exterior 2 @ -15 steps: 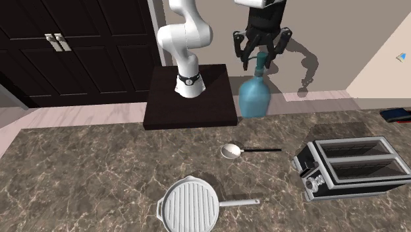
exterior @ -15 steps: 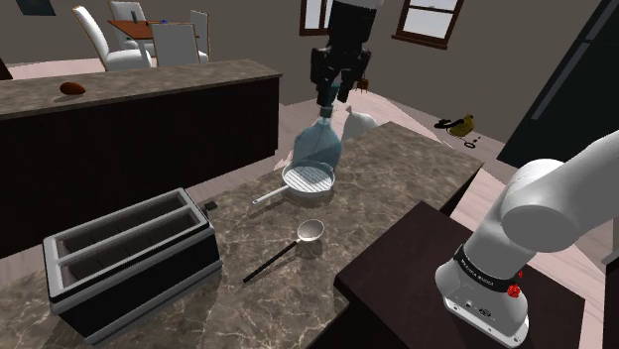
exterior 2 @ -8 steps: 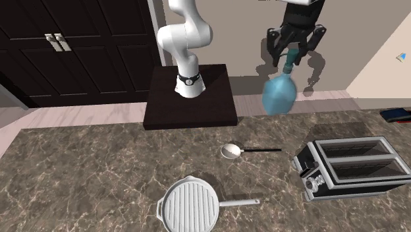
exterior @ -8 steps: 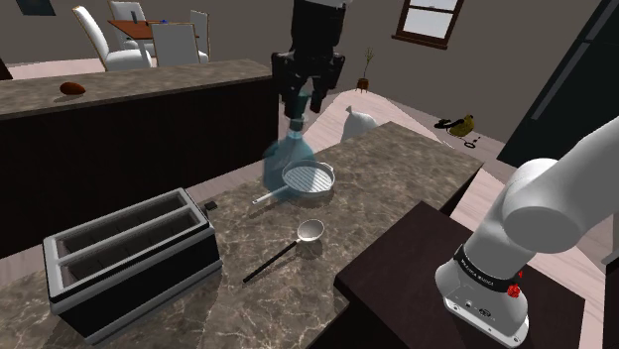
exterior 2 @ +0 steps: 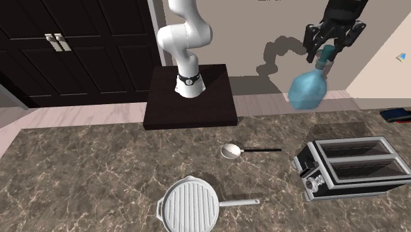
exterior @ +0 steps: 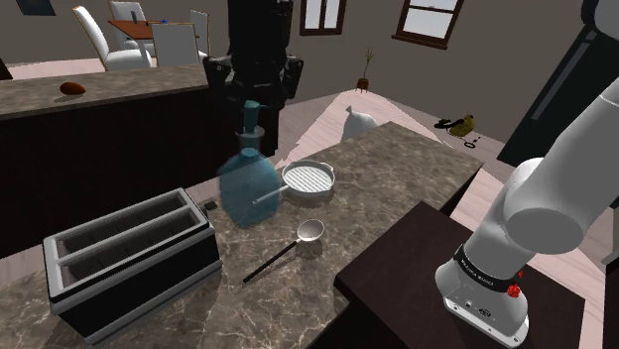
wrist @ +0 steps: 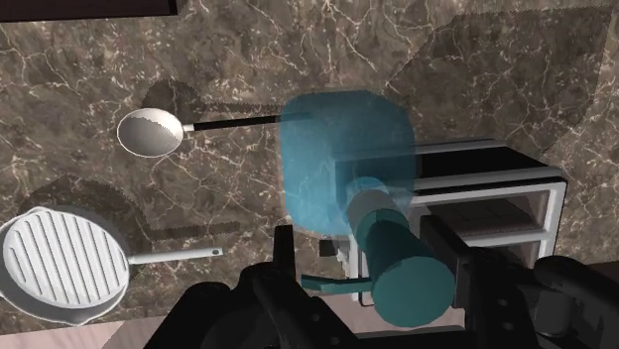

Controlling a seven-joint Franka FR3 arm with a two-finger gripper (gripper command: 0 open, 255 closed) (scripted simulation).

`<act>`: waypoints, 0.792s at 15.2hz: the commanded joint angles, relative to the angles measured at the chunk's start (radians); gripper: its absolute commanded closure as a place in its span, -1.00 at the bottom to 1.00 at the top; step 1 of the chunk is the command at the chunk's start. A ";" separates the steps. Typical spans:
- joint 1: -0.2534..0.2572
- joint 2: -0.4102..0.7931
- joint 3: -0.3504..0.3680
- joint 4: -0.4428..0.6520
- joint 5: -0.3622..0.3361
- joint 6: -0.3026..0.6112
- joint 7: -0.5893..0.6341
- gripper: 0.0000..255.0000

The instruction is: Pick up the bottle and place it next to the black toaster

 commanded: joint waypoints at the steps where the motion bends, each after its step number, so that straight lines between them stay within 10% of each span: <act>1: 0.024 0.068 0.046 0.057 -0.044 0.001 0.079 1.00; 5: 0.093 0.225 0.107 0.205 -0.158 -0.034 0.211 1.00; 12: 0.087 0.206 0.098 0.092 -0.145 0.066 0.206 1.00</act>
